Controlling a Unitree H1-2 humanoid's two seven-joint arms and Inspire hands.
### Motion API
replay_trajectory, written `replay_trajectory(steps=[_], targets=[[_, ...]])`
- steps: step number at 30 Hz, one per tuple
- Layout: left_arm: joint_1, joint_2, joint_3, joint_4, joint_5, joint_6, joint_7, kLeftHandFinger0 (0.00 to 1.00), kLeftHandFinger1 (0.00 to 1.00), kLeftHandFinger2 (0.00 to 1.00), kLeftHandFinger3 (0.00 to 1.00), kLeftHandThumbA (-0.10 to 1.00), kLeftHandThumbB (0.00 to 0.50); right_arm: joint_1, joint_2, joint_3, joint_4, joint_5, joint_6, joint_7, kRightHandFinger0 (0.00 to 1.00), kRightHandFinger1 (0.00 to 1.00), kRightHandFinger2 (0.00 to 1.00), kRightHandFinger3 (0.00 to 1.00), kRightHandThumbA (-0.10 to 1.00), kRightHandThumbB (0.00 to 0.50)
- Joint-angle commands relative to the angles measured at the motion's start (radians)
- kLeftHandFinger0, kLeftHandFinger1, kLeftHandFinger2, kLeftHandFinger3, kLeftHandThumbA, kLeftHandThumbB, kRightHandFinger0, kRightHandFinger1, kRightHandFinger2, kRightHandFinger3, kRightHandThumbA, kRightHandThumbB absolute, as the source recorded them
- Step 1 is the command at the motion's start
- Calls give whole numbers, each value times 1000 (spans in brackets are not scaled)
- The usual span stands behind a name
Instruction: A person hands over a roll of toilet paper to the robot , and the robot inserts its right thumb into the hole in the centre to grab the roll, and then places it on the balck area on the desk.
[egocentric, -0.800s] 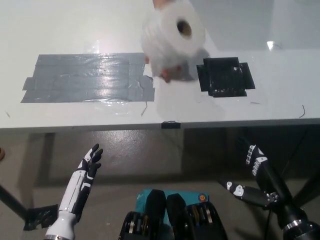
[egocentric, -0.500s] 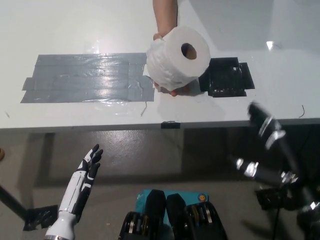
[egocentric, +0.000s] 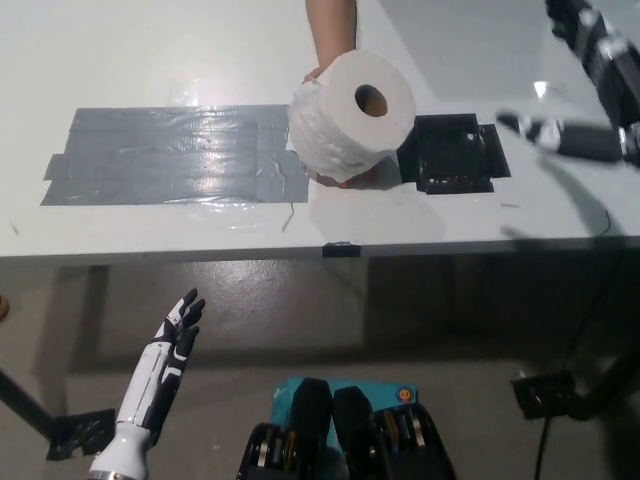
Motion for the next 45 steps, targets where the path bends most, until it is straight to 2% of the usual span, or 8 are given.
replay_trajectory(steps=[1,6,9,14,17,23,38,45], targets=[[-5,15,2,-33,0,-20,-6,1000,1000,1000,1000,1000,144,-234,-40,42,160,9,155,110,1000,1000,1000,1000,712,226],[-7,17,3,-29,-3,-29,-7,1000,1000,1000,1000,1000,114,-444,-10,131,491,-56,143,151,1000,1000,1000,1000,732,305],[-9,17,3,-25,-4,-31,-7,1000,1000,1000,1000,998,126,-527,16,163,638,-73,123,157,1000,1000,1000,1000,741,280],[-12,20,2,-17,-5,-45,-9,1000,1000,1000,1000,981,104,-680,75,229,944,-134,51,128,1000,1000,1000,1000,750,323],[-9,20,0,-18,-2,-41,-9,1000,1000,1000,1000,989,108,-727,97,257,1034,-150,41,133,1000,1000,1000,1000,780,351],[-9,17,-1,-19,8,-47,-1,1000,1000,1000,1000,1000,107,-789,143,293,1187,-179,-14,108,1000,1000,1000,1000,747,316],[-8,16,-10,-36,17,-37,-7,1000,1000,1000,1000,992,83,-835,209,296,1345,-225,-40,72,1000,1000,1000,1000,762,378],[-8,16,-7,-37,6,-33,-10,1000,1000,1000,1000,969,113,-826,211,287,1355,-240,-17,70,1000,1000,1000,1000,568,427]])
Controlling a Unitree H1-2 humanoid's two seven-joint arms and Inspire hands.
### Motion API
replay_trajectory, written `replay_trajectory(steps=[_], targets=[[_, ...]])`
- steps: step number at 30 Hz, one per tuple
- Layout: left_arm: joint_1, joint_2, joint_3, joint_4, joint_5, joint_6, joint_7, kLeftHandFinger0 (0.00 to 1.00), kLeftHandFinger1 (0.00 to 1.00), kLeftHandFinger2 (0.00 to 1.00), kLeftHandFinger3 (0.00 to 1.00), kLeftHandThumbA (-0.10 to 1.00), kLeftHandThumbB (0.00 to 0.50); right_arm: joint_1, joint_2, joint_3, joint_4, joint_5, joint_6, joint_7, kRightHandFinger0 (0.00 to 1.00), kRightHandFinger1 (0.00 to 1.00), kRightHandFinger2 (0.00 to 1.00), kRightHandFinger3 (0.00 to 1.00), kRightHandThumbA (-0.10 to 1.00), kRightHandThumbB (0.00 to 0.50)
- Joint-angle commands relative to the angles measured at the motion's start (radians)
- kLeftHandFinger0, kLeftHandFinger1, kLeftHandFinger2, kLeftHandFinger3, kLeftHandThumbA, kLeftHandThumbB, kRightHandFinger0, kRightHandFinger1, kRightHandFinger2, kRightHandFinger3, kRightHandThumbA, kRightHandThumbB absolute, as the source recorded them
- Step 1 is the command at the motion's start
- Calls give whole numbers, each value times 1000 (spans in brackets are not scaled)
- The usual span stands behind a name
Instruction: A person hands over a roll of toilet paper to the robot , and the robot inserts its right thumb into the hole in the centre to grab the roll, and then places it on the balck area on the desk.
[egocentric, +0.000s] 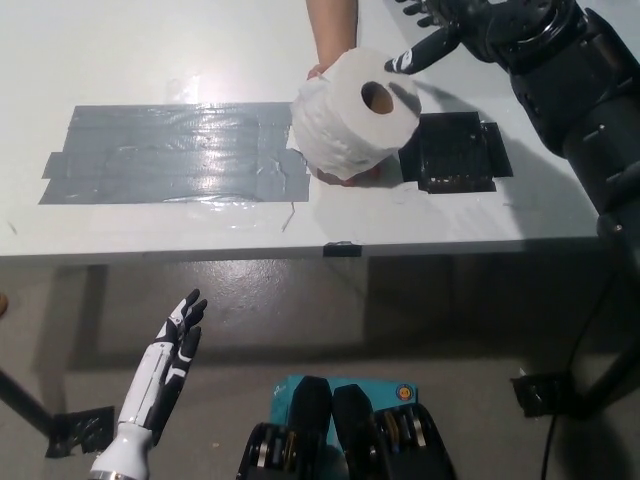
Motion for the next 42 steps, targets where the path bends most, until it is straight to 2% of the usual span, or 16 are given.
replay_trajectory(steps=[1,5,8,12,15,18,20,23,24,27,28,35,42], targets=[[-6,15,-1,-39,-1,-27,-9,1000,1000,1000,1000,968,116,-78,-2,-9,1,-21,-11,-15,1000,1000,1000,1000,544,434],[-10,14,-2,-34,4,-25,-7,1000,1000,1000,1000,968,122,-73,-6,-8,7,-28,-22,-17,1000,1000,1000,1000,534,419],[-7,14,-3,-38,6,-21,-8,1000,1000,1000,1000,973,122,-72,-5,-9,10,-32,-20,-12,1000,1000,1000,1000,551,437],[-8,12,-5,-31,9,-22,-6,1000,1000,1000,1000,978,131,-65,-4,-9,12,-37,-16,-6,1000,1000,1000,1000,571,437],[-6,13,-4,-37,7,-22,-7,1000,1000,1000,1000,979,124,-61,2,-12,19,-35,-16,-10,1000,1000,1000,1000,587,459],[-6,12,-4,-37,10,-24,-5,1000,1000,1000,1000,980,111,-58,5,-8,13,-39,-19,0,1000,1000,1000,1000,614,446],[-7,13,-4,-37,10,-23,-5,1000,1000,1000,1000,981,116,-56,5,-14,14,-33,-20,4,1000,1000,1000,1000,633,472],[-9,13,-3,-34,13,-27,-3,1000,1000,1000,1000,982,112,-57,8,-11,14,-37,-7,11,1000,1000,1000,1000,685,478],[-9,15,-3,-34,13,-27,-5,1000,1000,1000,1000,984,113,-55,9,-5,15,-43,-17,16,1000,1000,1000,1000,748,460],[-7,13,-3,-39,7,-20,-8,1000,1000,1000,1000,976,108,-54,10,14,15,-64,-14,20,1000,1000,1000,1000,890,500],[-6,13,-3,-44,11,-12,-7,1000,1000,1000,1000,981,122,-53,13,28,17,-80,-18,20,1000,1000,1000,1000,990,500],[-8,12,-3,-36,10,-26,-4,1000,1000,1000,1000,966,100,-49,21,50,24,-102,-28,9,1000,1000,1000,1000,1000,500],[-4,11,-6,-40,7,-18,-8,1000,1000,1000,1000,972,116,-40,29,55,24,-121,-41,-17,1000,1000,1000,1000,1000,491]])
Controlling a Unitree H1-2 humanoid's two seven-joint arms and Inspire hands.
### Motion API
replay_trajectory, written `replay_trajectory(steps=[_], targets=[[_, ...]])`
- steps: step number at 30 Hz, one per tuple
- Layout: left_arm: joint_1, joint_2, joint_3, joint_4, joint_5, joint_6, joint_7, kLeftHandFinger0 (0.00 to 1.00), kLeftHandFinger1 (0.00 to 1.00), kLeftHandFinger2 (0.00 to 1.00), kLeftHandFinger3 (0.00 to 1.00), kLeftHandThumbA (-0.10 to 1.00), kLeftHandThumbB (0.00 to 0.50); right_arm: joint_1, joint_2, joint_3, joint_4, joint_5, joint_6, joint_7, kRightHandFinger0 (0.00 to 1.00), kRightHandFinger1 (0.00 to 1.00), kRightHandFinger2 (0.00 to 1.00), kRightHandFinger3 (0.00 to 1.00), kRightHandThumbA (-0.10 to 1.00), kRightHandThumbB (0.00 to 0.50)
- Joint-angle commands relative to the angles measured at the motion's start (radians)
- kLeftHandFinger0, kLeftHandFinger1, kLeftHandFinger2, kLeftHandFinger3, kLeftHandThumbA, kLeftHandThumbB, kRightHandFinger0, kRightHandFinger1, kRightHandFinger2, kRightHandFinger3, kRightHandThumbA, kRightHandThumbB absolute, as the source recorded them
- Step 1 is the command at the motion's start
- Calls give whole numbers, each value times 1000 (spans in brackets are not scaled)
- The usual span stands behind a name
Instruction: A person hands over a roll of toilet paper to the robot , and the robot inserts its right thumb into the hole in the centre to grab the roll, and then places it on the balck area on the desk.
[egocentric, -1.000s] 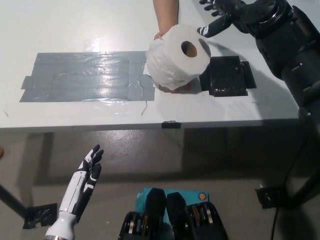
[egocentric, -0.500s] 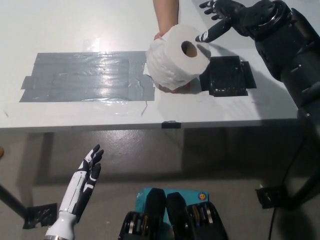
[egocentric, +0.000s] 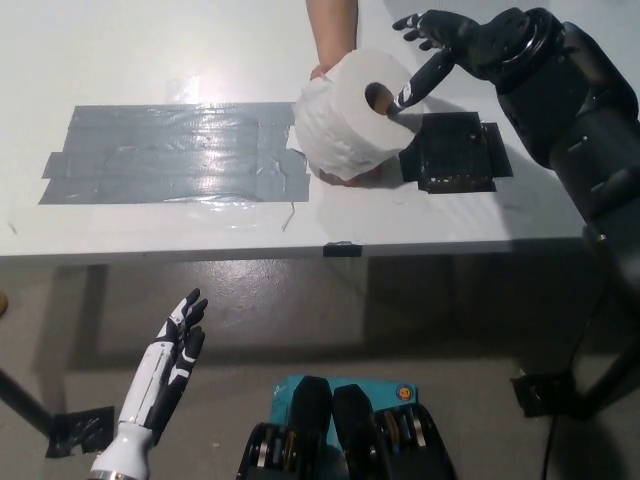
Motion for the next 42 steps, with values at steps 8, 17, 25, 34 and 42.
replay_trajectory(steps=[8,17,25,34,42], targets=[[-6,12,-7,-31,7,-31,-6,1000,1000,1000,1000,973,109,-39,9,-27,-7,-11,-46,-41,1000,1000,1000,1000,1000,498],[-8,14,-6,-31,11,-32,-5,1000,1000,1000,1000,979,113,-61,-16,-62,-1,7,-70,-14,1000,1000,1000,1000,1000,487],[-1,12,-9,-30,8,-36,-6,1000,1000,1000,1000,975,114,-74,-40,-83,-1,9,-113,20,1000,1000,1000,1000,1000,442],[-2,11,-9,-29,9,-42,-5,1000,1000,1000,1000,964,92,-86,-44,-103,-2,11,-89,12,1000,1000,1000,1000,1000,474],[4,10,-11,-39,19,-36,0,1000,1000,1000,1000,974,101,-54,-17,-95,8,0,-94,-18,1000,1000,1000,1000,1000,462]])
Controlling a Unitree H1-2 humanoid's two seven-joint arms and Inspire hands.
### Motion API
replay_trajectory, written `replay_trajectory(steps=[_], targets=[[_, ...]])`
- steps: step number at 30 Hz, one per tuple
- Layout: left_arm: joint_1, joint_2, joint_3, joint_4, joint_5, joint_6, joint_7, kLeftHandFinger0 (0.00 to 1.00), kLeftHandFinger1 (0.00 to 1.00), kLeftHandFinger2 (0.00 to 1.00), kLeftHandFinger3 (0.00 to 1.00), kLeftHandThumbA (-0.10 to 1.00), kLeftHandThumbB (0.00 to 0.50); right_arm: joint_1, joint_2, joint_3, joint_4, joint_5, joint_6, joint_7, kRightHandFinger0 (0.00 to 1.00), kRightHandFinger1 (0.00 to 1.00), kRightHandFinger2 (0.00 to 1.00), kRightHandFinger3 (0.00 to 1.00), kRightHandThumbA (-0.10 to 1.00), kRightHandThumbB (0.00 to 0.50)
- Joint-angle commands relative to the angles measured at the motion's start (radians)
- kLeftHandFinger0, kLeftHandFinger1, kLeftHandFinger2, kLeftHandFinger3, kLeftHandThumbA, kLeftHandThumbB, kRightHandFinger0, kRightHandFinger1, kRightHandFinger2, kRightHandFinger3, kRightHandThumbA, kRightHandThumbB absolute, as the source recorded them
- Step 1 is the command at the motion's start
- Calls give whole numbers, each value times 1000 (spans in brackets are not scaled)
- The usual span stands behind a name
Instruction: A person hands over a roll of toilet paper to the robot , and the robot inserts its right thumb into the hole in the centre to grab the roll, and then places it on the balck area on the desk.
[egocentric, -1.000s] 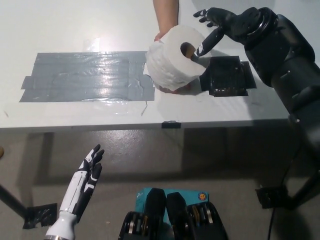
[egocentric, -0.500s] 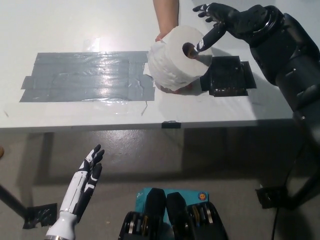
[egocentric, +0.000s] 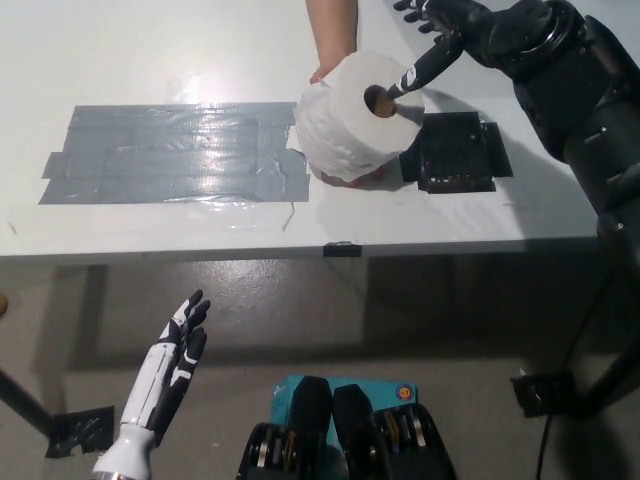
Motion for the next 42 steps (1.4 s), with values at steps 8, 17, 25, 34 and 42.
replay_trajectory(steps=[8,17,25,34,42], targets=[[0,7,-8,-40,22,-34,2,1000,1000,1000,1000,979,107,-21,49,-43,3,32,18,-94,1000,1000,1000,1000,1000,494],[0,9,-11,-40,21,-38,0,1000,1000,1000,1000,972,112,8,98,47,1,-62,-40,-244,1000,1000,1000,1000,1000,498],[6,10,-16,-46,31,-38,0,1000,1000,1000,1000,977,120,24,106,58,6,-64,-48,-270,1000,1000,1000,1000,1000,500],[4,10,-15,-51,40,-35,3,995,1000,1000,1000,977,116,37,94,124,14,-117,-57,-275,1000,1000,1000,1000,1000,470],[4,6,-19,-58,41,-30,-1,1000,1000,1000,1000,965,113,77,102,167,28,-141,-17,-203,1000,1000,1000,1000,802,372]])
